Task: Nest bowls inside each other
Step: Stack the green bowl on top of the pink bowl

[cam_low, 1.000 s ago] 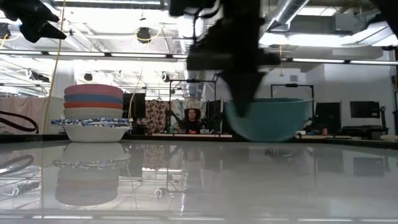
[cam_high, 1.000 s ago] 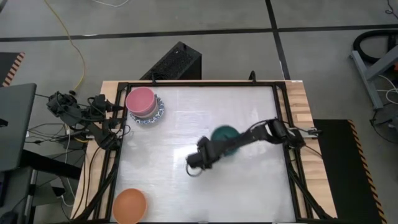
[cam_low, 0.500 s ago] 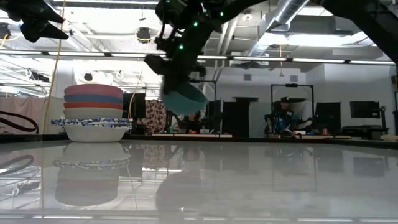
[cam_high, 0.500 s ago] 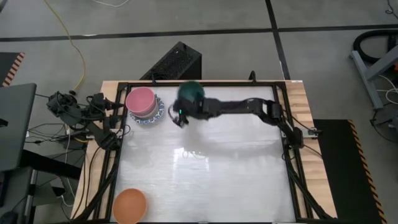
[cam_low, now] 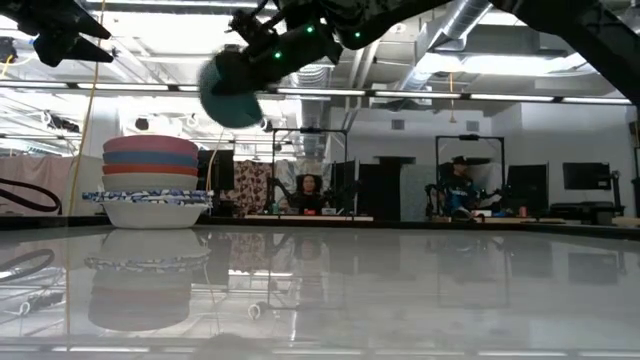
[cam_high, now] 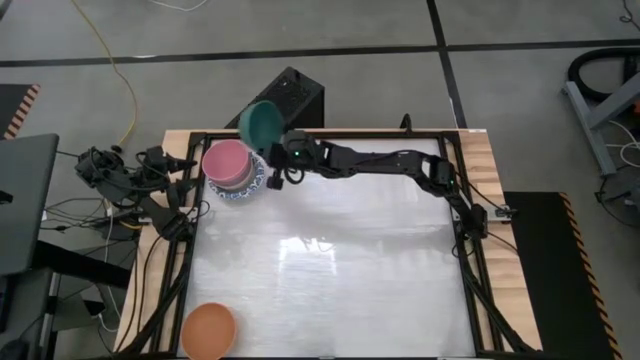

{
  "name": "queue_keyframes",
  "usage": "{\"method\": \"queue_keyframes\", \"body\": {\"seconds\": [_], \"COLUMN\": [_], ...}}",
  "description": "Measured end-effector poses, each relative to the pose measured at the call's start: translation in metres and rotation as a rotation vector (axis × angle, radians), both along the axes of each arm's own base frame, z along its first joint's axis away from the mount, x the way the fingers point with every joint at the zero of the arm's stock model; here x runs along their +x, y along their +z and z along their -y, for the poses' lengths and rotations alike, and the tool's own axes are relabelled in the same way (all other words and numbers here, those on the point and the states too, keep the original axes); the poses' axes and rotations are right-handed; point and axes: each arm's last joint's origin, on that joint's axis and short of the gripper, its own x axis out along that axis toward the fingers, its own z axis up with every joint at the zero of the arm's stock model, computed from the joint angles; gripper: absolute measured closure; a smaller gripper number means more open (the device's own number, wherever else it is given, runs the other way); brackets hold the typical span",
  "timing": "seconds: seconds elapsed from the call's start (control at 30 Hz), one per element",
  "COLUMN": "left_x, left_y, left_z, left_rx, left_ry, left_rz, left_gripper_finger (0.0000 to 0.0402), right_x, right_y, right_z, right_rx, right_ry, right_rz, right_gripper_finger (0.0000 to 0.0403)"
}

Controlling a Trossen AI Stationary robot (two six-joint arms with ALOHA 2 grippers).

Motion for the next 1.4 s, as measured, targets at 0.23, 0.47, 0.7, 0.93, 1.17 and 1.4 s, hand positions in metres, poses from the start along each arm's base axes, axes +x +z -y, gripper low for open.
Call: {"method": "queue_keyframes", "body": {"seconds": [0.23,0.47,0.7,0.93,1.17,1.4], "left_x": [0.000,0.000,0.000,0.000,0.000,0.000], "left_y": [0.000,0.000,0.001,0.001,0.000,0.000], "left_z": [0.000,0.000,-0.001,0.000,0.000,0.000], "left_rx": [-0.006,-0.002,-0.005,-0.028,-0.013,-0.010], "left_ry": [0.006,0.017,0.046,0.038,0.027,0.028], "left_rz": [0.006,0.011,0.026,0.028,0.015,0.015], "left_gripper_finger": [0.0123,0.0123,0.0123,0.0123,0.0123,0.0123], "right_x": [0.002,0.000,0.012,0.045,0.042,0.047], "right_y": [0.004,0.006,-0.002,-0.010,-0.019,-0.031], "right_z": [-0.006,0.005,0.020,0.039,0.045,0.044], "right_rx": [-0.273,-0.294,-0.298,-0.280,-0.285,-0.257], "right_ry": [0.282,0.387,0.405,0.342,0.335,0.368], "right_rz": [-0.017,0.022,0.119,0.003,0.020,0.010], "right_gripper_finger": [0.0395,0.0395,0.0395,0.0396,0.0396,0.0396]}}
